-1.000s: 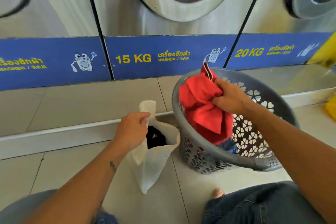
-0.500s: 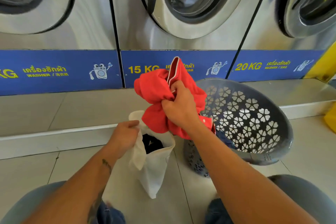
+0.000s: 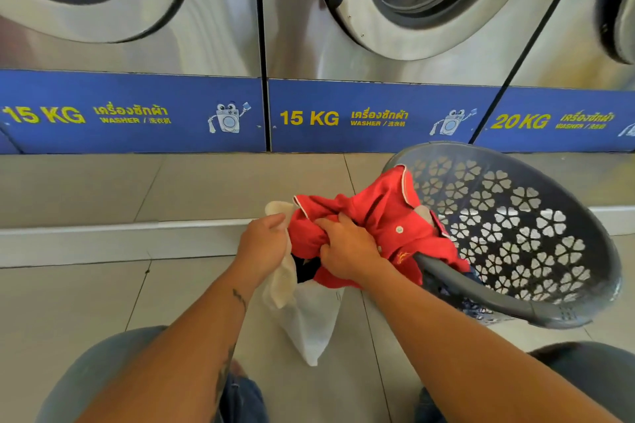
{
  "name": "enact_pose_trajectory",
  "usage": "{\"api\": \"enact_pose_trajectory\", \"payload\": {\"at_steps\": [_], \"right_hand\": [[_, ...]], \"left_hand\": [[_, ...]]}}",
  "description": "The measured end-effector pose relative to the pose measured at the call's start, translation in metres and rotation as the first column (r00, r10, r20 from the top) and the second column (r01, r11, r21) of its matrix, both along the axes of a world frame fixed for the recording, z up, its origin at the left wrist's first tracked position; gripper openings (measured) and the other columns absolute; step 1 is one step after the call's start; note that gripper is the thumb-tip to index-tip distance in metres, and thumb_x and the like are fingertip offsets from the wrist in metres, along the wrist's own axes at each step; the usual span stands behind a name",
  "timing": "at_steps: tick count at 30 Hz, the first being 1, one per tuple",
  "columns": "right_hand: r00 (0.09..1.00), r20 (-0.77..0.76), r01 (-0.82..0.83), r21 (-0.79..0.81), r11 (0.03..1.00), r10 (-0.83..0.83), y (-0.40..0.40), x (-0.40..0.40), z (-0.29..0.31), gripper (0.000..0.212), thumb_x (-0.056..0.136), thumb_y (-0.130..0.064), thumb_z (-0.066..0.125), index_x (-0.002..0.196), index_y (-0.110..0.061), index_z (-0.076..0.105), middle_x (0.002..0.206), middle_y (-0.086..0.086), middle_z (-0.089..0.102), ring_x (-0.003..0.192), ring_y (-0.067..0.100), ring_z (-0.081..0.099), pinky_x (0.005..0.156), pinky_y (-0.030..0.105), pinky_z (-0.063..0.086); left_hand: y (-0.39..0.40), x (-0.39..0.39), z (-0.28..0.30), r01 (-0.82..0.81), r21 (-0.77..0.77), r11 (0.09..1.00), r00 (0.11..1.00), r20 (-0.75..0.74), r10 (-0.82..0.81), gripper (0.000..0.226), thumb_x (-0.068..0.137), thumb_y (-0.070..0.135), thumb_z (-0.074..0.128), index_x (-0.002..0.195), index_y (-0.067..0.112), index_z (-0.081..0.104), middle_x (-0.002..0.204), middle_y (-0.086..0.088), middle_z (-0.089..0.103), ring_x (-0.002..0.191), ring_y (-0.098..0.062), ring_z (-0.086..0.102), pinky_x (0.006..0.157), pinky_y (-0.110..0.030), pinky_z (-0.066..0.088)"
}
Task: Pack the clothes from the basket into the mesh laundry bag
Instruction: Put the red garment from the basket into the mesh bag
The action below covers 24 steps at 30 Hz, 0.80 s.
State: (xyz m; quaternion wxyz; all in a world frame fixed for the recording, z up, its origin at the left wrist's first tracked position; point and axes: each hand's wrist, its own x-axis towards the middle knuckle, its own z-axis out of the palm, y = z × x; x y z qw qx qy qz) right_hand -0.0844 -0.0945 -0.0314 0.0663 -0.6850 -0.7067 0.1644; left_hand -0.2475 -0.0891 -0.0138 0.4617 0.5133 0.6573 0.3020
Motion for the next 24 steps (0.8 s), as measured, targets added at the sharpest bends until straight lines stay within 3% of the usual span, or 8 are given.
{"api": "enact_pose_trajectory", "payload": {"at_steps": [4, 9, 12, 14, 16, 21, 24], "right_hand": [[0.996, -0.033, -0.084, -0.033, 0.996, 0.083, 0.009, -0.007, -0.013, 0.055, 0.086, -0.020, 0.052, 0.141, -0.029, 0.051, 0.141, 0.014, 0.043, 0.115, 0.043, 0.058, 0.092, 0.046, 0.050], [0.968, 0.017, -0.245, -0.161, 0.956, 0.251, 0.008, -0.022, -0.048, 0.029, 0.088, -0.020, 0.055, 0.115, -0.018, 0.065, 0.123, 0.011, 0.058, 0.112, 0.035, 0.056, 0.083, 0.035, 0.041], [0.956, 0.024, -0.276, -0.259, 0.925, 0.292, 0.007, -0.034, -0.079, 0.028, 0.091, -0.025, 0.055, 0.115, -0.014, 0.066, 0.121, 0.009, 0.059, 0.116, 0.033, 0.054, 0.097, 0.037, 0.042], [0.921, 0.162, -0.278, -0.362, 0.890, 0.354, 0.012, -0.041, -0.088, 0.037, 0.094, -0.030, 0.057, 0.127, -0.014, 0.061, 0.131, 0.012, 0.053, 0.120, 0.034, 0.052, 0.101, 0.043, 0.043], [0.863, 0.285, -0.284, -0.409, 0.867, 0.417, 0.021, -0.045, -0.090, 0.042, 0.095, -0.033, 0.057, 0.133, -0.015, 0.058, 0.139, 0.012, 0.052, 0.126, 0.032, 0.051, 0.098, 0.044, 0.045], [0.850, 0.342, -0.197, -0.498, 0.845, 0.400, 0.049, -0.038, -0.097, 0.046, 0.095, -0.038, 0.056, 0.137, -0.020, 0.056, 0.140, 0.005, 0.055, 0.127, 0.031, 0.053, 0.098, 0.044, 0.050], [0.874, 0.281, -0.243, -0.455, 0.857, 0.397, 0.051, -0.029, -0.094, 0.036, 0.091, -0.032, 0.056, 0.124, -0.019, 0.063, 0.125, 0.007, 0.062, 0.115, 0.031, 0.060, 0.087, 0.040, 0.051]], "left_hand": [[0.002, 0.002, -0.002, 0.036, 0.078, 0.996, 0.993, -0.118, -0.027, 0.048, 0.094, 0.007, 0.043, 0.139, 0.021, 0.055, 0.139, -0.008, 0.056, 0.123, -0.026, 0.055, 0.102, -0.034, 0.044], [0.007, 0.001, -0.011, 0.071, 0.080, 0.994, 0.986, -0.154, -0.058, 0.058, 0.089, -0.002, 0.038, 0.137, 0.025, 0.056, 0.140, -0.009, 0.055, 0.118, -0.025, 0.057, 0.097, -0.030, 0.045], [0.009, 0.002, -0.016, 0.123, 0.047, 0.991, 0.974, -0.199, -0.112, 0.063, 0.085, -0.003, 0.036, 0.133, 0.030, 0.060, 0.132, -0.010, 0.060, 0.101, -0.029, 0.063, 0.080, -0.030, 0.050], [0.012, -0.001, -0.020, 0.150, 0.025, 0.988, 0.971, -0.194, -0.143, 0.063, 0.084, -0.004, 0.036, 0.128, 0.032, 0.064, 0.125, -0.013, 0.065, 0.073, -0.017, 0.065, 0.057, -0.021, 0.046], [0.014, -0.004, -0.025, 0.150, -0.010, 0.989, 0.974, -0.171, -0.150, 0.062, 0.083, -0.004, 0.037, 0.122, 0.033, 0.069, 0.107, -0.015, 0.071, 0.046, -0.008, 0.049, 0.045, -0.016, 0.037], [0.023, -0.013, -0.034, 0.131, -0.044, 0.990, 0.986, -0.095, -0.135, 0.058, 0.082, -0.001, 0.040, 0.104, 0.041, 0.073, 0.086, -0.008, 0.072, 0.071, -0.020, 0.054, 0.065, -0.032, 0.043], [0.025, -0.014, -0.036, 0.112, -0.006, 0.994, 0.979, -0.168, -0.111, 0.048, 0.090, 0.004, 0.043, 0.115, 0.035, 0.070, 0.082, -0.003, 0.071, 0.057, -0.017, 0.052, 0.053, -0.023, 0.042]]}}
